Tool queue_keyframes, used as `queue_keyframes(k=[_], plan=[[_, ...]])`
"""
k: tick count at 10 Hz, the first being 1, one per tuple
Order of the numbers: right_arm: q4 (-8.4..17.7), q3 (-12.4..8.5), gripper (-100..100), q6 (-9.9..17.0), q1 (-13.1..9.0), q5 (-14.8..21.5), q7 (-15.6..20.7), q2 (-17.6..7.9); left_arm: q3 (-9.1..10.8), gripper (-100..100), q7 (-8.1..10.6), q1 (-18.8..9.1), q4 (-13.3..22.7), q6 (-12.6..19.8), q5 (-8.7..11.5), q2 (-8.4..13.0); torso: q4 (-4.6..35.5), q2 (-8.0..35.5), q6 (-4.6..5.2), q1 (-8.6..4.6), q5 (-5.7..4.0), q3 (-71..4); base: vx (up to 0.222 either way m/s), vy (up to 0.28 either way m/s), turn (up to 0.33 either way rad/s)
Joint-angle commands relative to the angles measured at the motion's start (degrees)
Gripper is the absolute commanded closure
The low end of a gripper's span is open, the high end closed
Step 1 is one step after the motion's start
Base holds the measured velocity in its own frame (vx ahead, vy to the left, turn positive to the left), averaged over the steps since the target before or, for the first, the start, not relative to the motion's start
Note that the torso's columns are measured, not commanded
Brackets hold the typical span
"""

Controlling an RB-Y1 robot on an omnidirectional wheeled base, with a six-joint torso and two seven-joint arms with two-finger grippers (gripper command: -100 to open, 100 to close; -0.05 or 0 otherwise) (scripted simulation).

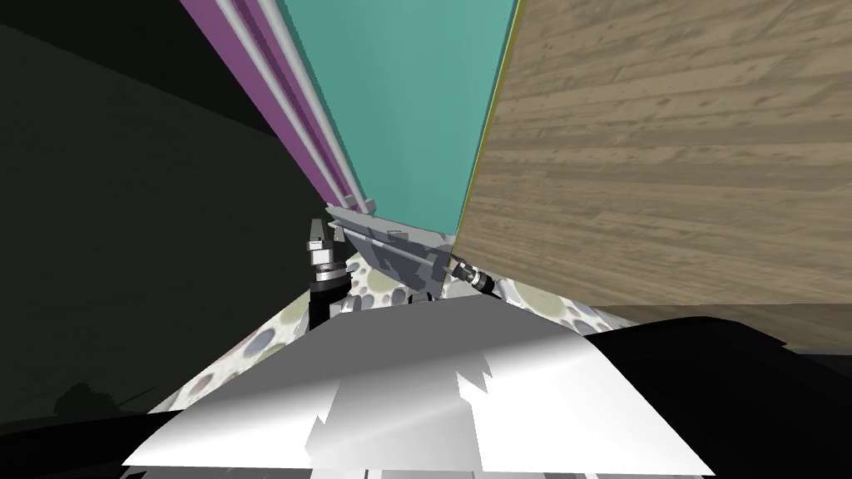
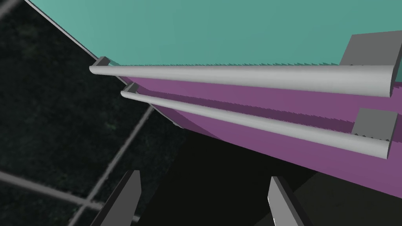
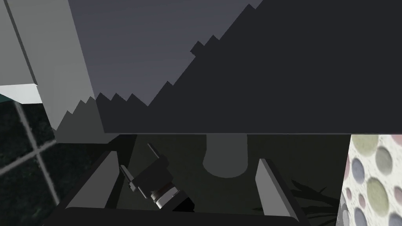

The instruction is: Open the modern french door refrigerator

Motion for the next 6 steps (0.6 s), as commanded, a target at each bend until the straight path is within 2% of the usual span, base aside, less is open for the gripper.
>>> queue_keyframes(k=[1, 2, 4, 5, 6], plan=[[2.9, 0.7, -100, -1.8, -0.9, 1.9, 3.1, -0.2, 0.00, 0, 0.00, 0.0, 0.0, 0.0, 0.0, 0.0, 0.4, 0.5, 0.46, -0.54, 0.06, 0.2, 0.011, 0.042, -0.082], [3.8, 0.7, -100, -2.6, -1.2, 2.6, 4.5, -0.3, 0.00, 0, 0.00, 0.0, 0.0, 0.0, 0.0, 0.0, 0.6, 1.0, 0.67, -1.03, -0.02, 0.5, 0.018, 0.045, -0.095], [5.1, 0.6, -100, -3.7, -1.7, 3.5, 6.4, -0.6, 0.01, 0, 0.00, 0.0, 0.0, 0.0, 0.0, 0.0, 0.7, 1.3, 0.73, -1.21, -0.05, 0.7, 0.012, 0.028, -0.065], [4.5, 0.7, -100, -3.2, -1.5, 3.3, 5.7, -0.4, 0.01, 0, 0.00, 0.0, 0.0, 0.0, 0.0, 0.0, 0.7, 1.3, 0.71, -1.15, -0.03, 0.7, 0.000, 0.008, -0.002], [3.9, 0.6, -100, -2.3, -2.5, 3.2, 4.2, -1.2, 0.01, 0, 0.00, 0.0, 0.0, 0.0, 0.0, 0.0, 0.7, 1.2, 0.72, -1.11, -0.01, 0.6, 0.001, 0.089, -0.007]])
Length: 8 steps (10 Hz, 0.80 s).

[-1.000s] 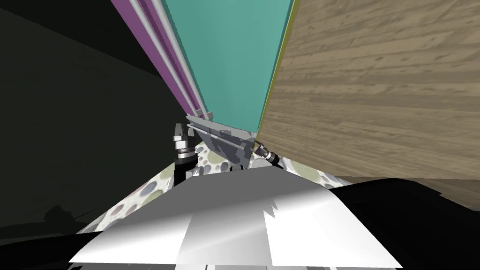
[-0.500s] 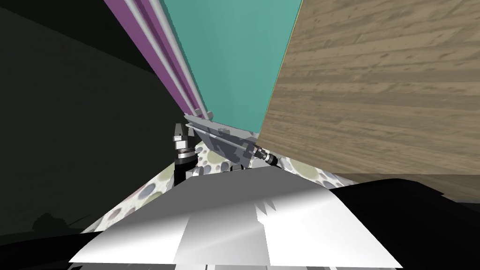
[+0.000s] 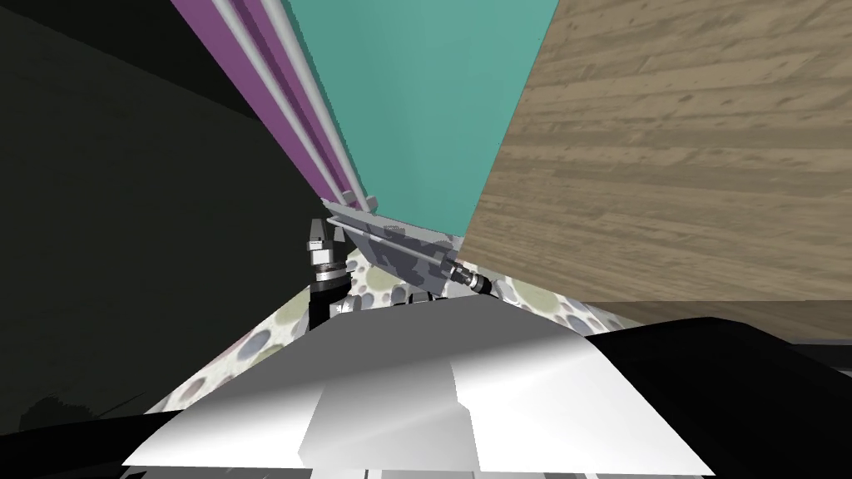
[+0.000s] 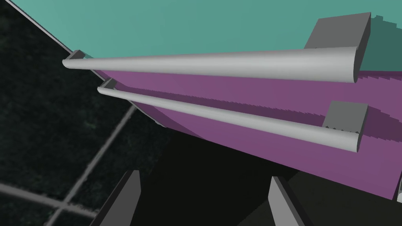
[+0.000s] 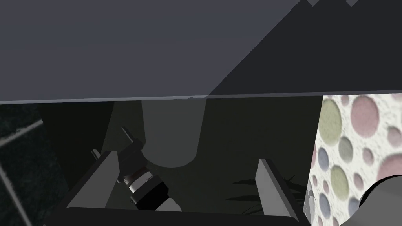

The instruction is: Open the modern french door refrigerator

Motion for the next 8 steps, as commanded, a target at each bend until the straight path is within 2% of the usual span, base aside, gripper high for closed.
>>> queue_keyframes(k=[1, 2, 8], plan=[[-0.3, -0.2, -100, 0.3, -0.5, -0.2, -0.7, -0.5, -0.01, 0, 0.00, 0.0, 0.0, 0.0, 0.0, 0.0, 0.0, -0.1, -0.01, 0.30, 0.07, 0.0, 0.000, 0.057, -0.009], [-0.3, -0.2, 100, 0.4, -0.6, -0.2, -1.0, -0.6, -0.01, 0, 0.00, 0.0, 0.0, 0.0, 0.0, 0.0, 0.0, -0.1, 0.01, 0.12, 0.05, -0.1, -0.001, 0.010, 0.001], [-1.6, 0.0, 100, 0.1, -0.1, -0.3, -1.8, -0.8, -0.01, 0, 0.00, 0.0, 0.0, 0.0, 0.0, 0.0, 0.0, -0.1, 0.00, 0.18, 0.04, -0.1, -0.130, 0.085, -0.028]])
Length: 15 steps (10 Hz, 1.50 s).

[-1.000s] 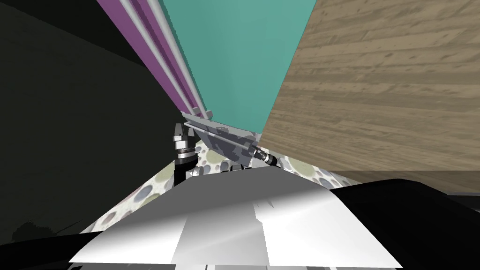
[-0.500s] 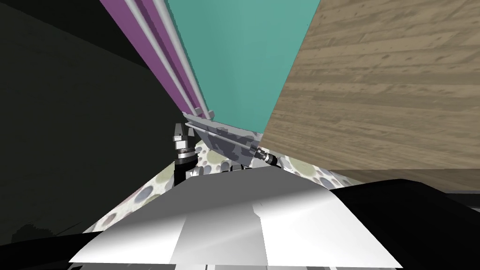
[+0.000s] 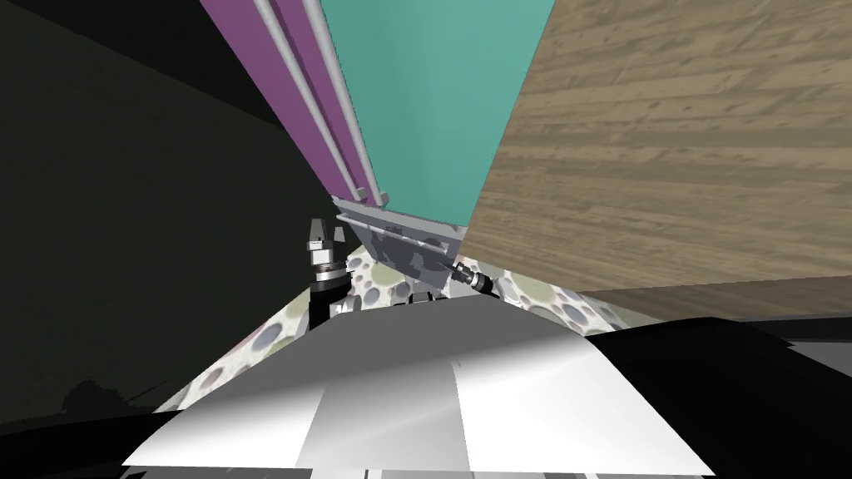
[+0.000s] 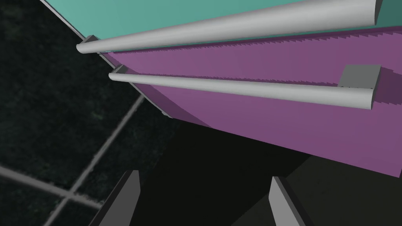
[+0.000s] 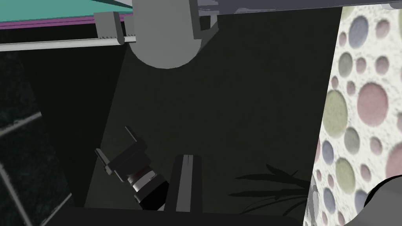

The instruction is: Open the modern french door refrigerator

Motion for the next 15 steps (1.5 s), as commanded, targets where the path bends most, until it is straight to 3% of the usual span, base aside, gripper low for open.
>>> queue_keyframes(k=[1, 9, 15], plan=[[0.3, -1.2, -100, 1.7, -0.3, -1.0, 0.1, 0.6, 0.01, 0, 0.00, 0.0, 0.0, 0.0, 0.0, 0.0, -0.1, -0.3, -0.01, -0.25, -0.05, -0.2, 0.015, 0.078, -0.127], [2.2, -7.2, -100, 10.7, -2.0, -6.4, 0.9, 4.2, 0.01, 0, 0.00, 0.0, 0.0, 0.0, 0.0, 0.0, 0.0, 0.1, 0.00, -0.17, -0.04, 0.0, 0.063, 0.128, -0.138], [3.7, -11.9, -100, 17.7, -3.3, -10.6, 1.5, 4.1, 0.00, 0, 0.00, 0.0, 0.0, 0.0, 0.0, 0.0, 0.0, 0.0, -0.01, -0.16, -0.03, 0.0, 0.050, 0.145, -0.140]])
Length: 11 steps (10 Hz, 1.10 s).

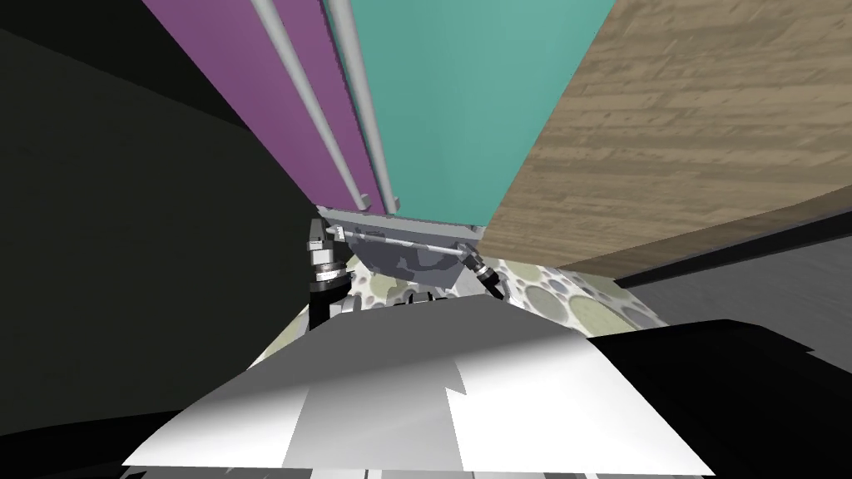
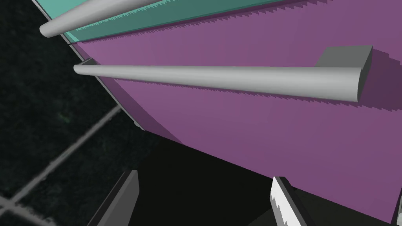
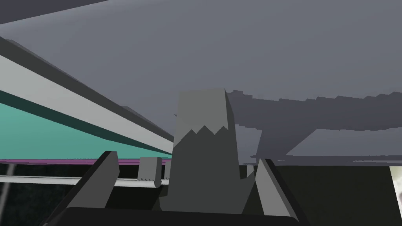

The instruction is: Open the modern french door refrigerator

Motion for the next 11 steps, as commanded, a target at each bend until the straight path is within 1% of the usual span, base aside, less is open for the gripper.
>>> queue_keyframes(k=[1, 2, 4, 6, 7, 9, 10, 11], plan=[[0.3, -1.9, -100, 2.6, -0.1, -1.7, 0.3, -0.3, 0.00, 0, 0.00, 0.0, 0.0, 0.0, 0.0, 0.0, 0.0, 0.0, 0.02, -0.13, -0.04, 0.0, 0.032, 0.103, -0.113], [0.7, -2.9, -100, 4.3, -0.4, -2.7, 0.4, -0.4, 0.01, 0, 0.00, 0.0, 0.0, 0.0, 0.0, 0.0, 0.0, 0.1, 0.00, -0.11, -0.04, 0.0, 0.042, 0.126, -0.182], [1.1, -4.1, -100, 6.0, -0.7, -3.8, 0.5, -0.3, 0.00, 0, 0.00, 0.0, 0.0, 0.0, 0.0, 0.0, 0.0, 0.0, -0.01, 0.13, 0.03, 0.0, 0.031, 0.138, -0.114], [1.5, -5.4, -100, 7.9, -1.1, -4.9, 0.7, 0.1, 0.01, 0, 0.00, 0.0, 0.0, 0.0, 0.0, 0.0, 0.0, 0.0, -0.02, -0.04, -0.01, 0.0, 0.030, 0.105, -0.099], [1.9, -6.6, -100, 9.8, -1.4, -6.0, 0.8, 0.6, 0.01, 0, 0.00, 0.0, 0.0, 0.0, 0.0, 0.0, 0.0, 0.0, 0.01, 0.02, 0.02, 0.0, 0.042, 0.149, -0.218], [2.3, -7.7, -100, 11.5, -1.7, -7.1, 0.9, 1.5, 0.00, 0, 0.00, 0.0, 0.0, 0.0, 0.0, 0.0, 0.0, 0.0, -0.01, 0.18, 0.05, 0.0, 0.034, 0.153, -0.114], [2.6, -8.7, -100, 13.0, -2.0, -8.0, 1.0, 2.8, 0.00, 0, 0.00, 0.0, 0.0, 0.0, 0.0, 0.0, 0.0, 0.0, -0.01, 0.02, 0.01, 0.0, 0.010, 0.140, -0.156], [2.7, -9.1, -100, 13.7, -2.1, -8.4, 1.1, 3.6, 0.00, 0, 0.00, 0.0, 0.0, 0.0, 0.0, 0.0, 0.0, 0.1, 0.02, -0.01, -0.02, 0.0, 0.008, 0.137, -0.096]])
